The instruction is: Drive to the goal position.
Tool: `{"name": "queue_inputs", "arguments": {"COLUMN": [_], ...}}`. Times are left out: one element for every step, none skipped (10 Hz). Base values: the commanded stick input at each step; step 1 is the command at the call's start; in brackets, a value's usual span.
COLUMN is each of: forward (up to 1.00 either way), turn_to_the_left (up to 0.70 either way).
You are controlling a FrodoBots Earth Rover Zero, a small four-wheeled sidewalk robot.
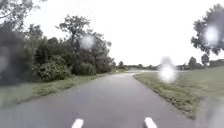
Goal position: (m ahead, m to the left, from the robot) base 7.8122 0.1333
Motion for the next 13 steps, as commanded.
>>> {"name": "queue_inputs", "arguments": {"forward": [0.85, 0.85, 0.85, 0.85, 0.85, 0.85, 0.85, 0.85, 0.85, 0.85, 0.85, 0.85, 0.85], "turn_to_the_left": [0.0, 0.0, 0.0, 0.0, 0.0, 0.0, -0.13, -0.33, -0.22, 0.0, 0.0, 0.0, 0.0]}}
